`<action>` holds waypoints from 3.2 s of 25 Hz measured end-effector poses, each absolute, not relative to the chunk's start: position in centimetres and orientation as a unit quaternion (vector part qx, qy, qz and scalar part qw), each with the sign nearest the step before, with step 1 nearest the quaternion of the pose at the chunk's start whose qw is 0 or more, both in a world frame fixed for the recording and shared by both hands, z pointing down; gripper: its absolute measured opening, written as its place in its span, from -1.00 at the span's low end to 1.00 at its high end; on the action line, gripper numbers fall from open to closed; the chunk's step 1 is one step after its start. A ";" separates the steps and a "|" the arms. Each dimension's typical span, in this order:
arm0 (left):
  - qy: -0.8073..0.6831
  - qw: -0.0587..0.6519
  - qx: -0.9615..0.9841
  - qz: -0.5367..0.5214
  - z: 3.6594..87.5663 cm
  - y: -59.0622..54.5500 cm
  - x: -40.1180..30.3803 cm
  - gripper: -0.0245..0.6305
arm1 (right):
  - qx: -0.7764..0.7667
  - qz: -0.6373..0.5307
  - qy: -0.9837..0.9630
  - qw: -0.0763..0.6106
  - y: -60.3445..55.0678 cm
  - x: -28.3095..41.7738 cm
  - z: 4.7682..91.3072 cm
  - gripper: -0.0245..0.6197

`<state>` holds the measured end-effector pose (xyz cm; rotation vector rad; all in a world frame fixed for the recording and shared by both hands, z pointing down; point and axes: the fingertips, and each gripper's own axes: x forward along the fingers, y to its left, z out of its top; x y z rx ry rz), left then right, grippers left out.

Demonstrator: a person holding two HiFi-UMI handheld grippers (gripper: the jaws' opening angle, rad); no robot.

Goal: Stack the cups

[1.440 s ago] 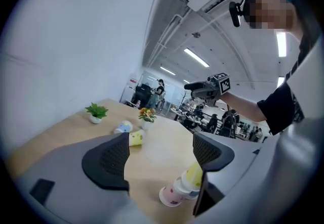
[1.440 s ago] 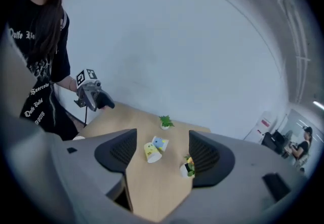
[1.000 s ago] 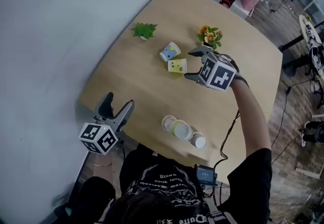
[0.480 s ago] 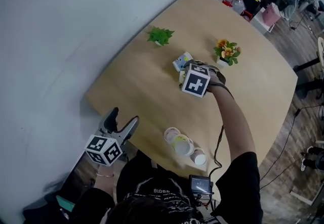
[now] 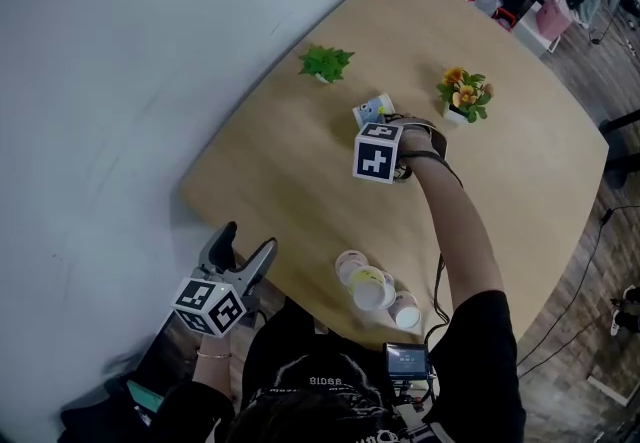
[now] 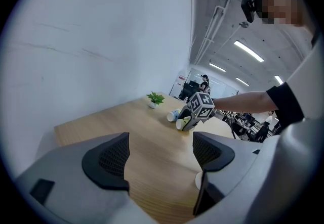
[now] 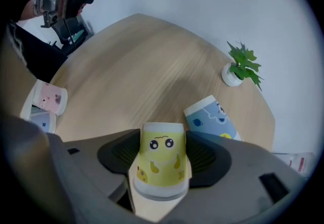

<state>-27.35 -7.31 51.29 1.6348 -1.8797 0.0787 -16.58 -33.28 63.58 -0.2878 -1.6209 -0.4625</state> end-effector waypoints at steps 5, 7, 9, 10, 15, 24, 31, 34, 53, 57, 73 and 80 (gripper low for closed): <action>-0.715 0.321 0.621 0.025 51.2 -7.7 -27.3 0.30 | -0.120 -0.221 -0.724 0.642 -33.1 -17.1 63.8 -0.05; -0.708 0.312 0.633 0.030 50.8 -8.3 -26.5 0.30 | -0.115 -0.224 -0.737 0.627 -32.9 -16.9 63.6 -0.08; -0.701 0.301 0.645 0.041 50.3 -8.7 -25.7 0.30 | -0.104 -0.210 -0.769 0.595 -32.5 -16.9 62.4 -0.09; -0.699 0.298 0.649 0.045 50.1 -8.7 -25.3 0.30 | -0.097 -0.198 -0.790 0.572 -32.1 -17.1 61.4 -0.09; -0.695 0.296 0.652 0.061 49.9 -8.4 -23.7 0.29 | -0.063 -0.153 -0.876 0.452 -30.3 -16.1 55.4 -0.09; -0.658 0.253 0.708 0.034 46.5 -8.3 -19.8 0.29 | 0.014 -0.119 -0.935 0.333 -26.1 -10.4 45.8 -0.09; -0.625 0.246 0.741 0.018 45.6 -7.5 -18.9 0.29 | 0.104 -0.088 -0.960 0.246 -22.3 -6.3 40.0 -0.09; -0.617 0.251 0.746 0.012 45.7 -7.3 -18.9 0.29 | 0.126 -0.080 -0.963 0.224 -20.5 -5.1 38.8 -0.08; -0.570 0.274 0.774 -0.039 46.1 -9.7 -19.2 0.29 | 0.226 0.000 -0.970 0.084 -13.6 0.1 37.8 -0.08; -0.571 0.278 0.771 -0.040 46.5 -10.0 -20.1 0.29 | 0.254 0.033 -0.965 0.062 -12.6 1.2 39.5 -0.08; -0.558 0.279 0.780 -0.037 46.9 -12.0 -20.1 0.29 | 0.318 0.065 -0.944 0.068 -9.8 1.7 45.0 -0.09; -0.570 0.281 0.771 -0.039 47.0 -12.5 -21.0 0.29 | 0.322 0.077 -0.941 0.060 -9.5 2.0 46.2 -0.08</action>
